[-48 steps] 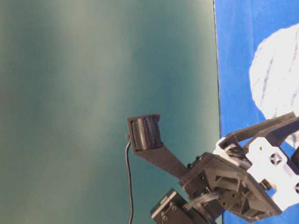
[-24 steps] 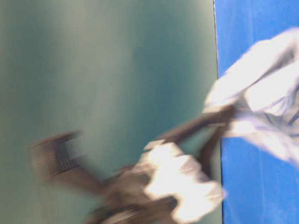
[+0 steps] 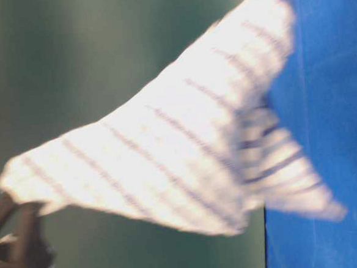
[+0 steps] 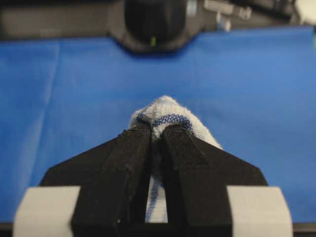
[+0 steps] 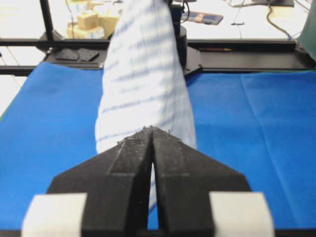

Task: Hand over the towel.
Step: 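Grasp the towel with the left gripper and lift it up, then move the right gripper toward the towel held by the left gripper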

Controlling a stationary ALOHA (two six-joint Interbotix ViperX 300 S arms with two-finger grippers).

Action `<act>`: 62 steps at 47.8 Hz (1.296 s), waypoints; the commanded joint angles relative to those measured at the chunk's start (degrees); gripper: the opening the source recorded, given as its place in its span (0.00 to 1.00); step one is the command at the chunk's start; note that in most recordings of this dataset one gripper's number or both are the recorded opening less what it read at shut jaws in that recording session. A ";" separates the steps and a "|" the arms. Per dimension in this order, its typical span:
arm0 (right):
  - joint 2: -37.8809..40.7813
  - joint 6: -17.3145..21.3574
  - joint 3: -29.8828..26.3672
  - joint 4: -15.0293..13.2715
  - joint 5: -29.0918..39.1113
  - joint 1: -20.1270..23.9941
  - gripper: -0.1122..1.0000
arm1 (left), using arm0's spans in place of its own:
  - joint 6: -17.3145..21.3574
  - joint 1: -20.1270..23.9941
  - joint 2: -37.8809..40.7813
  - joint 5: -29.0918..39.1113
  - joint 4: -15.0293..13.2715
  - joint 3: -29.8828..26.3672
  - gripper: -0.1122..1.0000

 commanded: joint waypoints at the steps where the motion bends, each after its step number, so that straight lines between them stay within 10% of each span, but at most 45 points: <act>1: 0.35 -0.09 -1.58 0.00 -0.26 0.00 0.10 | 0.09 -0.70 -2.55 -1.67 0.00 -0.35 0.13; 31: 14.59 0.35 -9.40 -0.09 -4.66 0.09 0.11 | 0.09 -0.70 -2.37 -2.29 0.00 -0.35 0.13; 45: 29.53 0.00 -18.46 -0.09 -8.09 0.53 0.74 | 0.09 -0.79 -2.29 -2.46 0.00 -0.44 0.13; 62: 42.10 -0.09 -30.15 0.00 -7.38 0.44 0.76 | 0.09 -0.70 -2.02 -2.55 -0.09 -0.53 0.13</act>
